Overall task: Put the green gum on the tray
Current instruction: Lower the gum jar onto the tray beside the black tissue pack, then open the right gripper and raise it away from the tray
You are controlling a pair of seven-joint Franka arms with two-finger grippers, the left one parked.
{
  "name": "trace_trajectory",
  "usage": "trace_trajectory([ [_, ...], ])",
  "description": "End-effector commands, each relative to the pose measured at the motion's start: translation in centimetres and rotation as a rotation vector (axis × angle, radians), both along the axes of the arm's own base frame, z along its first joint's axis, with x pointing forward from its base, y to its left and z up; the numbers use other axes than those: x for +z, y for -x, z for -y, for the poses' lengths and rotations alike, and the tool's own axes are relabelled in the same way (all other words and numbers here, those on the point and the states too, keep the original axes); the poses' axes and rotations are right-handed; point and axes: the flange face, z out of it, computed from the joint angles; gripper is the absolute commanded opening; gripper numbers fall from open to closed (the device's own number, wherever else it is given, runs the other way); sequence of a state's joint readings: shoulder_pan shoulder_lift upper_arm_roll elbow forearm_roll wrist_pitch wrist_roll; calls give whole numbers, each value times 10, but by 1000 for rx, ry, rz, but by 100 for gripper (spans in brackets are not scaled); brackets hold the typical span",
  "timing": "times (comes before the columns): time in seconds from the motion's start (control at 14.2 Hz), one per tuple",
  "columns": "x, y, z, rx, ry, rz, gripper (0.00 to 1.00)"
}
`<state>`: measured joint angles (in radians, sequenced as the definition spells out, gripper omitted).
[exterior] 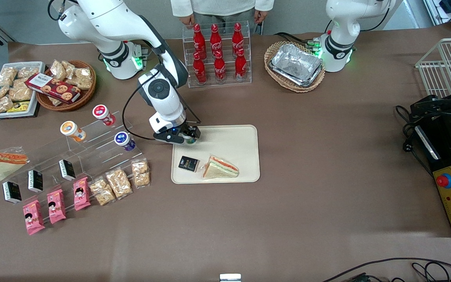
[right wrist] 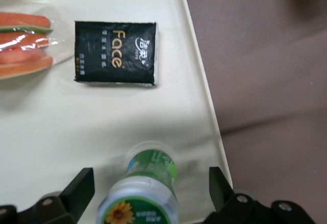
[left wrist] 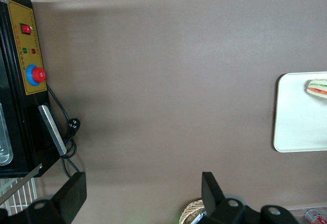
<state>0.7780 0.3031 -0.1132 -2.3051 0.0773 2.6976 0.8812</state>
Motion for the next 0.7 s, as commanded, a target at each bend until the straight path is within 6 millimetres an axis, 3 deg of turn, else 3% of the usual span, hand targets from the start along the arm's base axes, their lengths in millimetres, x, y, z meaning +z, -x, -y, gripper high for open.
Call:
trace_trajectory([
  [0.0,34,-9,6,9,-14,1,100],
  [0.21,85,-26,23,38,-1,-41,100],
  [0.35,126,-33,19,51,2,-73,100],
  [0.63,241,-53,2,76,23,-138,100],
])
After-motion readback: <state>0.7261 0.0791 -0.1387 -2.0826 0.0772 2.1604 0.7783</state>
